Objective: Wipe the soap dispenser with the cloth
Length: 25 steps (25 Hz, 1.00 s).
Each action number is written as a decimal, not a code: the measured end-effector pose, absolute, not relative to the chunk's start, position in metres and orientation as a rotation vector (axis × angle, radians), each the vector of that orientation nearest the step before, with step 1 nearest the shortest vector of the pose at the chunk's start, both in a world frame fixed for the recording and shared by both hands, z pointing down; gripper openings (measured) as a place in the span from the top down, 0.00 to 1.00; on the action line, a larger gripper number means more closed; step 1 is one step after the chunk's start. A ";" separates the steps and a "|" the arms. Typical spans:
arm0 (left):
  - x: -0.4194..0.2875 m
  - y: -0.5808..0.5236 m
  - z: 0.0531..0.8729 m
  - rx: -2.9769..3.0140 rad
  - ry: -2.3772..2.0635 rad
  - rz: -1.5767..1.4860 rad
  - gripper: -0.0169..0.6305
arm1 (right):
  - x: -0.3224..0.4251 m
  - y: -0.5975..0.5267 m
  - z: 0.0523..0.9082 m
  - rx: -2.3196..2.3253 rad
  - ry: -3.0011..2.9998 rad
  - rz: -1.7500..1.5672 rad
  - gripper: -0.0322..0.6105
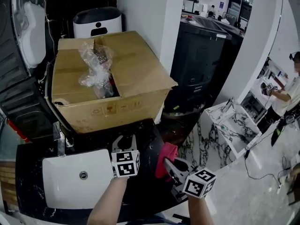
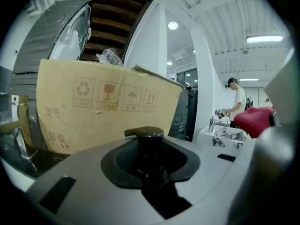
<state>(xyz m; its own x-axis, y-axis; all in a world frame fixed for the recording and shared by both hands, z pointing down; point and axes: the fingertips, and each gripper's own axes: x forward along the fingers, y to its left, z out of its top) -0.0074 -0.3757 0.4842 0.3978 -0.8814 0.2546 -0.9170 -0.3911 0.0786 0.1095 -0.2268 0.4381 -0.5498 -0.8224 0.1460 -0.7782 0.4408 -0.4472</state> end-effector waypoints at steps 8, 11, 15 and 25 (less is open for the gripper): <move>0.004 -0.371 0.491 2.437 -1.600 0.334 0.64 | 0.123 -0.223 0.439 -1.392 2.575 -0.740 0.88; -0.002 -0.363 0.486 2.412 -1.620 0.342 0.48 | 0.126 -0.223 0.437 -1.342 2.595 -0.741 0.88; -0.022 -0.329 0.479 2.410 -1.641 0.342 0.45 | 0.131 -0.224 0.432 -1.258 2.630 -0.734 0.88; -0.128 -0.231 0.447 2.288 -1.899 0.194 0.45 | 0.116 -0.221 0.416 -1.091 2.714 -0.648 0.87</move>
